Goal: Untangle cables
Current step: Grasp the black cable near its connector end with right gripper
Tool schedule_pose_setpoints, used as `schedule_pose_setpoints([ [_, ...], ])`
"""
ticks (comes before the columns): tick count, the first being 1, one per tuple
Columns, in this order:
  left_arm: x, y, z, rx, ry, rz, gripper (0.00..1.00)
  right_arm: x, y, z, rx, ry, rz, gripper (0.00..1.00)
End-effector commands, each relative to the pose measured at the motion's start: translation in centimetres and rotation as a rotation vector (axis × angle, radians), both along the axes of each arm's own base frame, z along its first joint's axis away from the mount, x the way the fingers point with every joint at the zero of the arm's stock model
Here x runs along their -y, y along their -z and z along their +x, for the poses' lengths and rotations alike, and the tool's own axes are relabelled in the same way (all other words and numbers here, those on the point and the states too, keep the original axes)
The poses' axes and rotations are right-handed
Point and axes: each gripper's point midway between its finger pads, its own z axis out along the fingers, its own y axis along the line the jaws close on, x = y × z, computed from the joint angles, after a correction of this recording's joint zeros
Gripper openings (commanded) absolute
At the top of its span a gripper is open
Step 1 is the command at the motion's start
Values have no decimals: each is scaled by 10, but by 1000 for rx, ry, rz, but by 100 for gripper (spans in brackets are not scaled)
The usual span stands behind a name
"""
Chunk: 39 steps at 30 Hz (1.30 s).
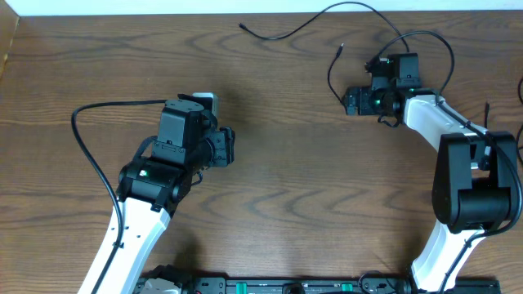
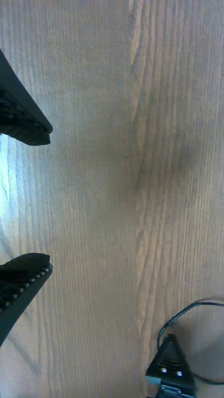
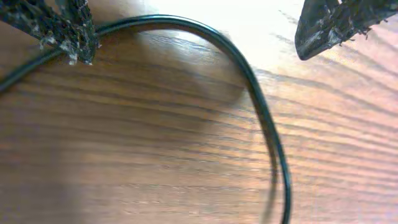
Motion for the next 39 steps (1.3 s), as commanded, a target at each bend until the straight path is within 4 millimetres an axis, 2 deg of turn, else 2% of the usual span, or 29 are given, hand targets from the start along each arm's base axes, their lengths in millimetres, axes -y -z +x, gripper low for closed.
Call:
schedule_pose_setpoints([
  [1, -2, -4, 3, 9, 0, 13, 62, 0, 0, 6, 3, 11, -11, 93],
  [2, -2, -4, 3, 9, 0, 13, 61, 2, 1, 5, -6, 30, -10, 89],
  [3, -2, -4, 3, 9, 0, 13, 62, 1, 2, 3, -15, 29, -10, 79],
  [5, -2, -3, 3, 9, 0, 13, 61, 0, 4, 0, -27, 12, -19, 72],
  [7, -2, -3, 3, 9, 0, 13, 62, -2, 8, -8, -25, -94, -69, 78],
  [9, -2, -3, 3, 9, 0, 13, 62, -2, 14, -18, -29, -228, -139, 95],
  [10, -2, -3, 3, 9, 0, 13, 61, -1, 17, -25, -36, -300, -173, 99],
  [13, -2, -2, 3, 5, 0, 15, 61, -11, 21, -42, -41, -492, -184, 99],
  [14, -2, -2, 4, 3, 0, 15, 62, -12, 21, -42, -38, -499, -188, 99],
  [17, -2, 0, 4, -2, 0, 17, 61, -17, 17, -33, 5, -502, -204, 99],
  [20, -2, 3, 5, -11, 0, 19, 61, -25, 10, -12, 80, -436, -221, 100],
  [22, -1, 4, 5, -15, 0, 21, 62, -32, 11, -4, 108, -423, -219, 99],
  [26, -1, 7, 6, -23, 0, 23, 61, -41, 29, 1, 101, -399, -204, 99],
  [32, -1, 7, 6, -24, 0, 23, 62, -49, 76, 4, 30, -260, -87, 98],
  [34, -1, 7, 7, -23, 0, 23, 62, -51, 82, 10, 33, -211, -55, 94],
  [36, -1, 8, 7, -23, 0, 23, 61, -55, 88, 16, 37, -154, 7, 80],
  [39, -1, 7, 7, -20, 0, 22, 62, -66, 89, 19, 38, -135, 86, 76],
])
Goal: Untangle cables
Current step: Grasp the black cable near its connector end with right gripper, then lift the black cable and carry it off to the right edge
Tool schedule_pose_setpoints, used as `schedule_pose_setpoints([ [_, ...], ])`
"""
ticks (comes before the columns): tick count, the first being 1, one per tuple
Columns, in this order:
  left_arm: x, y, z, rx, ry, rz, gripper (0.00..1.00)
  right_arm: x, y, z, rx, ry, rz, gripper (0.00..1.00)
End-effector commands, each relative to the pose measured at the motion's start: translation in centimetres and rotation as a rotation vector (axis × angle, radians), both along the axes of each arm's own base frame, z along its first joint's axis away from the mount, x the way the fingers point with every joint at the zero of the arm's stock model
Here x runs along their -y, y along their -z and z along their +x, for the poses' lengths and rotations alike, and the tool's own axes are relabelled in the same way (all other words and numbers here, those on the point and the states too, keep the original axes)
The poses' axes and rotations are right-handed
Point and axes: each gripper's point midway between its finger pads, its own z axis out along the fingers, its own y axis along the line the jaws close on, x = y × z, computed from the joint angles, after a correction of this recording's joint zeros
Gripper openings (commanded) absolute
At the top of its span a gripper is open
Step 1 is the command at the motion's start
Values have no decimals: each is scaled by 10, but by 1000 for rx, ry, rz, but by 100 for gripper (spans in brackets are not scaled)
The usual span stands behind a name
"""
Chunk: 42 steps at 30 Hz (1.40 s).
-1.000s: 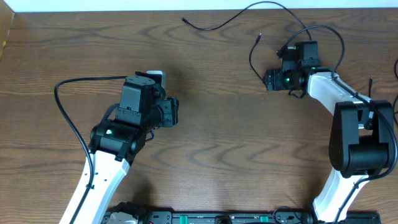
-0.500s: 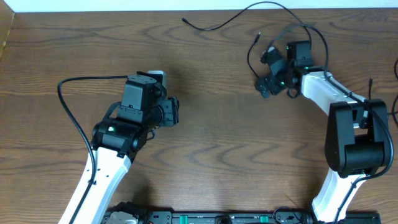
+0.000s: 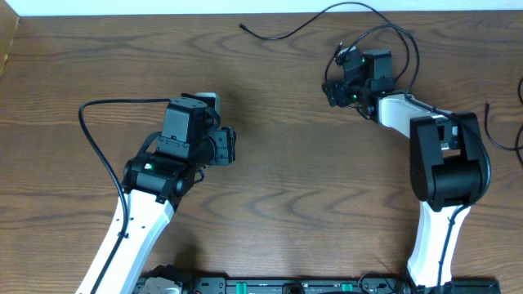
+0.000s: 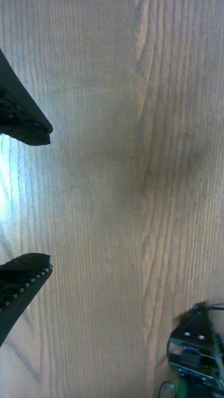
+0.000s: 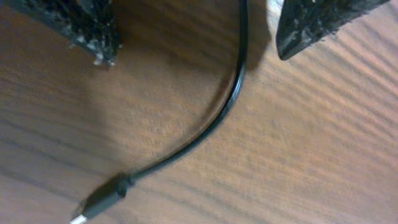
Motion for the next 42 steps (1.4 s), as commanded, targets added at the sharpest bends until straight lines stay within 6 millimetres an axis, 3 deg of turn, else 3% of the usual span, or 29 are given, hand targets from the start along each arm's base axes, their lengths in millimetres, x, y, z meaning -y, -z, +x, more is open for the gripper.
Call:
schedule_pose_setpoints([
  [1, -1, -5, 5, 20, 0, 9, 61, -17, 73, -41, -258, 69, 152, 73],
  [3, -1, -6, 6, 23, 0, 8, 62, -25, 79, -45, -281, 66, 184, 68],
  [6, -1, -6, 5, 23, 0, 8, 61, -39, 90, -54, -313, 50, 184, 68],
  [10, 0, -6, 5, 21, 4, 2, 62, -59, 96, -64, -334, 18, 180, 53],
  [11, 0, -6, 5, 21, 4, 2, 62, -65, 96, -67, -339, 11, 181, 44],
  [14, 0, -6, 5, 21, 4, 2, 61, -71, 99, -74, -364, 8, 177, 45],
  [17, 0, -6, 5, 20, 4, 3, 61, -64, 107, -83, -412, 31, 141, 44],
  [19, 0, -5, 4, 16, 4, 4, 61, -49, 118, -94, -470, 78, 79, 35],
  [22, 0, -5, 4, 14, 4, 5, 62, -35, 126, -108, -537, 113, 32, 2],
  [27, 0, -5, 4, 13, 4, 5, 62, -12, 135, -138, -688, 175, -13, 1],
  [30, 0, -5, 4, 14, 4, 5, 61, 3, 124, -147, -747, 210, -24, 1],
  [33, 0, -5, 4, 14, 5, 5, 62, 21, 75, -134, -732, 254, -2, 1],
  [34, 0, -5, 4, 14, 5, 5, 62, 28, 44, -124, -690, 262, 12, 1],
  [35, 0, -5, 4, 14, 4, 5, 61, 33, 26, -119, -664, 266, 20, 1],
  [37, 0, -5, 4, 14, 4, 5, 62, 46, -43, -104, -546, 263, 39, 1],
  [38, 0, -5, 4, 14, 5, 5, 62, 58, -93, -98, -451, 283, 44, 1],
  [39, 0, -5, 4, 14, 4, 5, 62, 67, -116, -96, -405, 304, 40, 1],
  [40, 0, -5, 4, 14, 4, 5, 62, 79, -150, -94, -334, 337, 31, 1],
  [41, 0, -5, 4, 14, 4, 5, 62, 101, -203, -95, -216, 398, 16, 1],
  [42, 0, -5, 4, 14, 4, 5, 61, 114, -231, -96, -151, 437, 6, 1],
])
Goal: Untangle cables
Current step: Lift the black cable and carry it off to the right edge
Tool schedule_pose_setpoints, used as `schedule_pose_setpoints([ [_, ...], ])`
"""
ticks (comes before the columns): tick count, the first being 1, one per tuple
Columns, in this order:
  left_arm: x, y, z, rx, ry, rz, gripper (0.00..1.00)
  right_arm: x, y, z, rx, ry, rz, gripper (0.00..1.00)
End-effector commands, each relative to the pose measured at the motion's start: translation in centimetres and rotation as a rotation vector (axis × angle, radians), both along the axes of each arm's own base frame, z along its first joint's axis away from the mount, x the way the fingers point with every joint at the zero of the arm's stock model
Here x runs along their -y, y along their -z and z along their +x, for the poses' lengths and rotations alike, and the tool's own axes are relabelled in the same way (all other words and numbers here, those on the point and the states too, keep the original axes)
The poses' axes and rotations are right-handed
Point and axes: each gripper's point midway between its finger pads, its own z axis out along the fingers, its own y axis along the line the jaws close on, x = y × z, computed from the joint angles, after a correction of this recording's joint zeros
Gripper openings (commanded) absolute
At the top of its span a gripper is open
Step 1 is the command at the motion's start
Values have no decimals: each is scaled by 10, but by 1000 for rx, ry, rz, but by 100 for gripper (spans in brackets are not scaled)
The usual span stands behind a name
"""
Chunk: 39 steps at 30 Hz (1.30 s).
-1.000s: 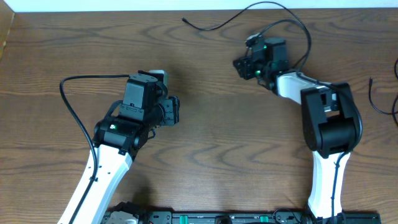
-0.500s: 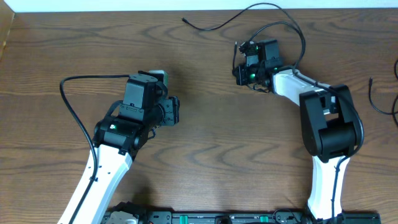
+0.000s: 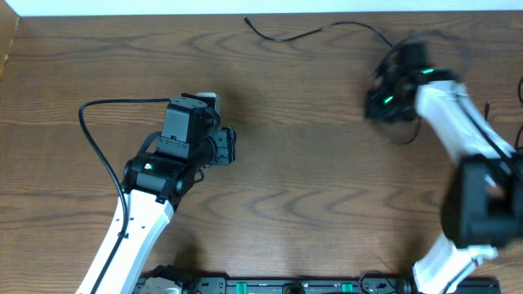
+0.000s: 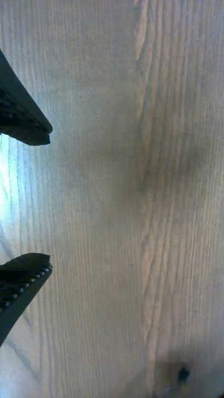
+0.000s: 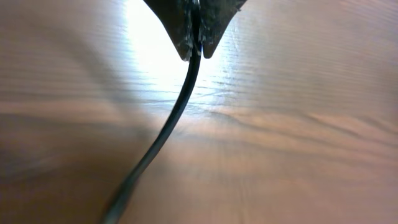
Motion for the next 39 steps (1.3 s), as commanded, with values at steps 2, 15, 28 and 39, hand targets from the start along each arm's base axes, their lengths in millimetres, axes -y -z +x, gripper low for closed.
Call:
schedule_pose_setpoints([
  [2, -1, -4, 3, 12, 4, 6, 62, 80, -214, 9, 520, 205, -213, 1],
  [15, -1, -4, 3, 12, 4, 7, 62, 296, -402, -143, 929, 1064, -549, 1],
  [28, -1, -4, 3, 12, 4, 6, 62, 301, -234, -50, 465, 846, -164, 1],
  [39, 0, -4, 3, 10, 9, 1, 62, 207, -150, -46, 112, 481, 69, 91],
])
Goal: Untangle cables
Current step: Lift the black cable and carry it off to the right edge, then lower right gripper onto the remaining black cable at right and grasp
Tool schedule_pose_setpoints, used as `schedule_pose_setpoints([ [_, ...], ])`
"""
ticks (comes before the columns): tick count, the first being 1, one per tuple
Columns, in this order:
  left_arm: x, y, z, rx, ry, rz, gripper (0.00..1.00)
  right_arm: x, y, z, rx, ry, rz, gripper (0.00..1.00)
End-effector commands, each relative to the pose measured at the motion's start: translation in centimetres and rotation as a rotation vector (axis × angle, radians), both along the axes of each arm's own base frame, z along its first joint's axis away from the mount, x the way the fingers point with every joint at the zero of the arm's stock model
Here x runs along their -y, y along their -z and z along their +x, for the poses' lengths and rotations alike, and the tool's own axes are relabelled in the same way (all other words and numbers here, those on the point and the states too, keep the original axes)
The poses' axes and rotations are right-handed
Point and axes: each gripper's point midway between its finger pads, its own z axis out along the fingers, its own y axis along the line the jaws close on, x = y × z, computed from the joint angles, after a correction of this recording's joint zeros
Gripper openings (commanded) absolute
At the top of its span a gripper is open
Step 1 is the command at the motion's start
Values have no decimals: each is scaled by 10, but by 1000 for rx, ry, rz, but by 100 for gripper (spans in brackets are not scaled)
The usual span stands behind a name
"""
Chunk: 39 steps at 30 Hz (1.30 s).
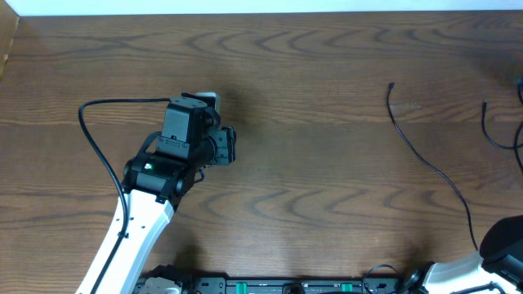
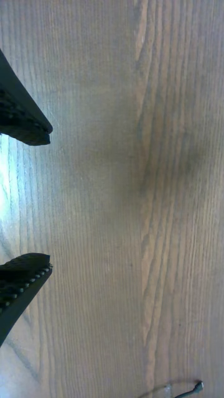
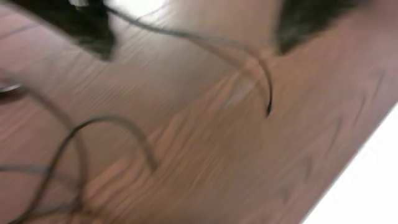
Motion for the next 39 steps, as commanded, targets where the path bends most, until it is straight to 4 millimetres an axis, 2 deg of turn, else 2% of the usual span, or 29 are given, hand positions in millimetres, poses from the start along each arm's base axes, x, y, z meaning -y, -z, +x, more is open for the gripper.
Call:
schedule_pose_setpoints([
  [1, 0, -4, 3, 9, 9, 1, 62, -44, 8, 1, -31, -224, 32, 93],
  [7, 0, -4, 3, 8, 9, 1, 62, -82, 26, -16, -219, -441, -103, 95],
  [13, 3, -4, 1, 3, 21, -12, 62, -112, 45, -11, -294, -600, -226, 97],
  [17, 3, -3, -1, -7, 20, -9, 62, -122, 70, -1, -304, -665, -298, 99],
  [21, 2, -2, -2, -13, 20, -7, 62, -134, 111, 6, -292, -705, -309, 98],
  [23, 2, -2, -2, -13, 20, -7, 62, -138, 128, 10, -276, -712, -318, 93],
  [24, 2, -2, -2, -13, 20, -7, 62, -140, 138, 14, -255, -715, -324, 84],
  [26, 2, -2, -2, -13, 20, -7, 62, -146, 150, 23, -200, -719, -325, 76],
  [27, 2, -2, -2, -13, 20, -7, 62, -152, 158, 31, -152, -721, -324, 61],
  [31, 2, -2, -2, -14, 21, -8, 62, -162, 183, 40, -69, -723, -338, 57],
  [36, 2, -2, -2, -14, 20, -7, 62, -169, 217, 30, -32, -731, -355, 58],
  [39, 2, -2, -2, -14, 20, -7, 62, -169, 229, 23, -29, -730, -356, 50],
])
